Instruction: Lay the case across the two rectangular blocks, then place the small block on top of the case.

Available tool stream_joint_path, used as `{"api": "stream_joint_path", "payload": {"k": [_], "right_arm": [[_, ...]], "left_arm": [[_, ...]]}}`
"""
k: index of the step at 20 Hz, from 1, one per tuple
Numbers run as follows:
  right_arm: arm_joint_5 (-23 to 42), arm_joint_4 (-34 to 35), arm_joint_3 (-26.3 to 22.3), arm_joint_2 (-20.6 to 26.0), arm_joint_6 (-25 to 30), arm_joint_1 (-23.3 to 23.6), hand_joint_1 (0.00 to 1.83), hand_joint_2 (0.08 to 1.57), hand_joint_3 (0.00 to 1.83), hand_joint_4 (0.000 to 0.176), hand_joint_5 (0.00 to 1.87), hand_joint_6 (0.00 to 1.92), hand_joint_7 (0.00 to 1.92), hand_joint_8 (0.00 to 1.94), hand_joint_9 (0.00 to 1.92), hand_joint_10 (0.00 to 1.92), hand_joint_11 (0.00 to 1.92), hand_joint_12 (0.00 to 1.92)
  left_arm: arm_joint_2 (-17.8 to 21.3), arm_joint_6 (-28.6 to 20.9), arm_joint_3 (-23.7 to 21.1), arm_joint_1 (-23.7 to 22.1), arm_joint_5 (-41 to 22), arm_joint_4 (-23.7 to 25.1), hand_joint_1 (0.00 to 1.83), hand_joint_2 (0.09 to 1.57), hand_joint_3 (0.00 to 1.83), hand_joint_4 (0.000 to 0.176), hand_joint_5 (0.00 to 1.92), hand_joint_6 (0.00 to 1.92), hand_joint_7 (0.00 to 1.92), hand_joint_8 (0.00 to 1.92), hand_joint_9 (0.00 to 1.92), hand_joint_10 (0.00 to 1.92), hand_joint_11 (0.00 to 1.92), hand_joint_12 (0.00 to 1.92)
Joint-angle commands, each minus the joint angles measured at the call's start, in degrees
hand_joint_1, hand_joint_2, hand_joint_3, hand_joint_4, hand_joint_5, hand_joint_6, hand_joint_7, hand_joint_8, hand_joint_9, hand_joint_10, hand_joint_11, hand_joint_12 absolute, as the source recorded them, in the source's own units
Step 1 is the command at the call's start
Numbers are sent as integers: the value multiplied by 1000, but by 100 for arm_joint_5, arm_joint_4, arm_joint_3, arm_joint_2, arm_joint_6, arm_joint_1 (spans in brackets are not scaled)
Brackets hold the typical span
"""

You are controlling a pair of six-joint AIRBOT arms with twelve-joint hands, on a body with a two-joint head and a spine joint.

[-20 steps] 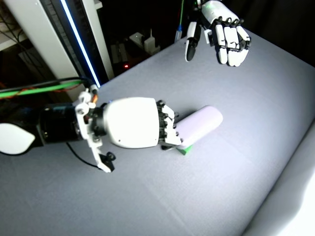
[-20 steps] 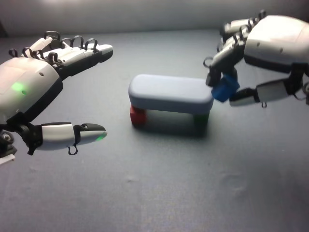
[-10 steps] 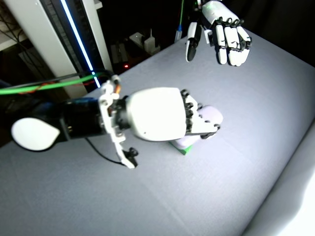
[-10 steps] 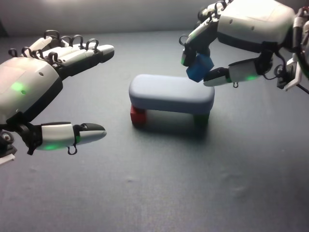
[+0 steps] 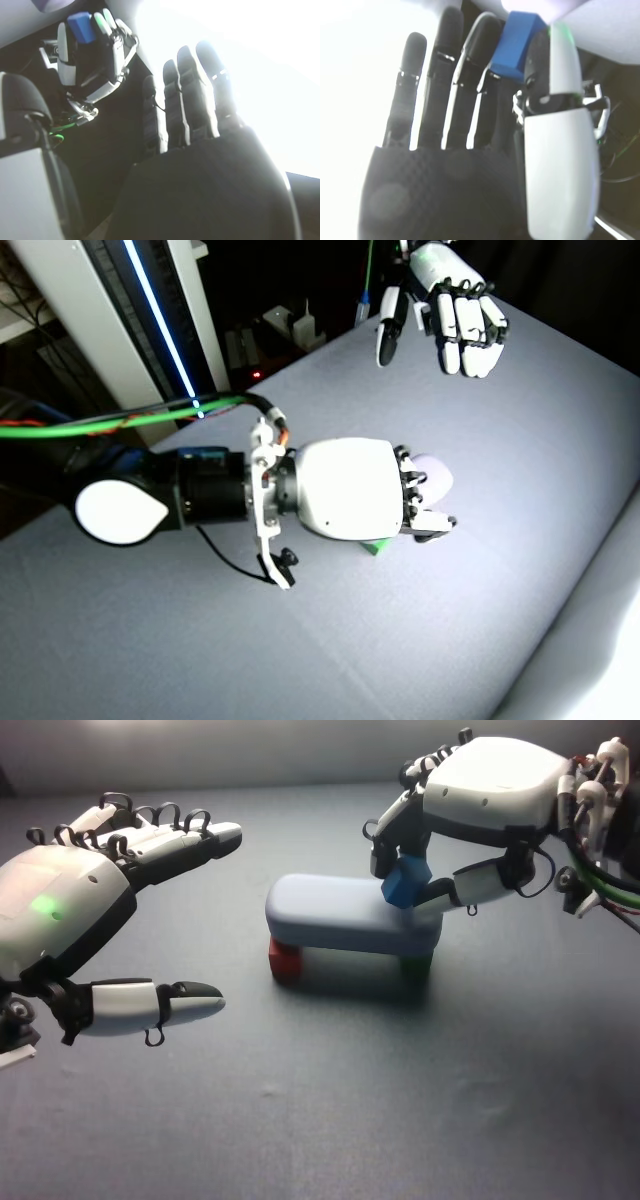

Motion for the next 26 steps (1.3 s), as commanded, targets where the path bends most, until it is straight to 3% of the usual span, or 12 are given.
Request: {"api": "stream_joint_path", "payload": {"k": [1,6,7,9,12,13,15,18,19,23,25,26], "right_arm": [[479,209,45,7,16,126,1256,1071,1,0,1077,990,1083,678,919,456,384,1377],[258,3,167,-128,16,213,1251,1103,0,0,1043,1067,973,815,848,462,300,1379],[236,-22,186,-150,16,224,1260,1078,0,0,1077,1000,1047,735,886,520,397,1378],[191,-54,212,-174,16,248,1257,1090,2,0,1069,1021,997,789,844,523,359,1387],[118,-94,242,-196,16,259,1259,1081,0,0,1055,1037,1065,697,904,505,437,1293],[105,-112,243,-199,16,259,1264,1069,0,0,1066,1021,1115,609,939,406,428,1225],[82,-164,242,-214,16,259,1259,1083,1,0,1056,1043,1050,698,909,348,346,1275],[73,-183,230,-217,16,259,1251,1075,0,0,1038,1042,1115,641,990,373,475,1330],[73,-188,219,-217,16,259,1250,1071,0,0,1035,1035,1135,621,1012,384,507,1333],[74,-231,152,-217,16,259,1252,1098,1,0,1030,1084,1008,774,900,379,344,1367],[75,-238,127,-216,16,259,1241,1095,0,0,1008,1090,1054,740,949,407,387,1382],[77,-242,101,-216,16,259,1238,1087,0,0,994,1084,1103,697,975,423,380,1392]], "left_arm": [[-29,-36,41,-34,-688,71,931,904,0,89,327,1,328,0,366,4,0,1060],[-51,-64,65,-42,-648,95,919,910,2,88,321,0,336,0,368,1,0,1054],[-54,-66,68,-43,-639,98,899,913,2,76,328,3,342,3,364,1,0,1043],[-54,-72,72,-44,-633,103,915,909,0,73,332,2,343,2,358,0,0,1010],[-59,-79,81,-54,-628,112,916,910,0,85,333,1,332,0,345,0,0,1000],[-65,-84,87,-56,-626,114,905,909,0,90,339,3,345,5,350,2,0,1001],[-69,-94,92,-56,-621,118,911,913,2,84,335,1,338,1,345,0,0,1000],[-71,-98,92,-56,-623,118,922,909,0,72,346,2,340,2,348,6,0,992],[-72,-101,91,-56,-624,118,902,912,1,84,337,0,339,1,353,8,0,1001],[-82,-110,91,-56,-624,117,904,909,0,80,343,3,343,2,357,8,0,1004],[-88,-114,92,-56,-625,117,914,906,0,67,346,0,357,0,387,5,0,1115],[-89,-117,92,-56,-625,117,913,904,0,74,346,0,357,0,385,3,0,1096]]}}
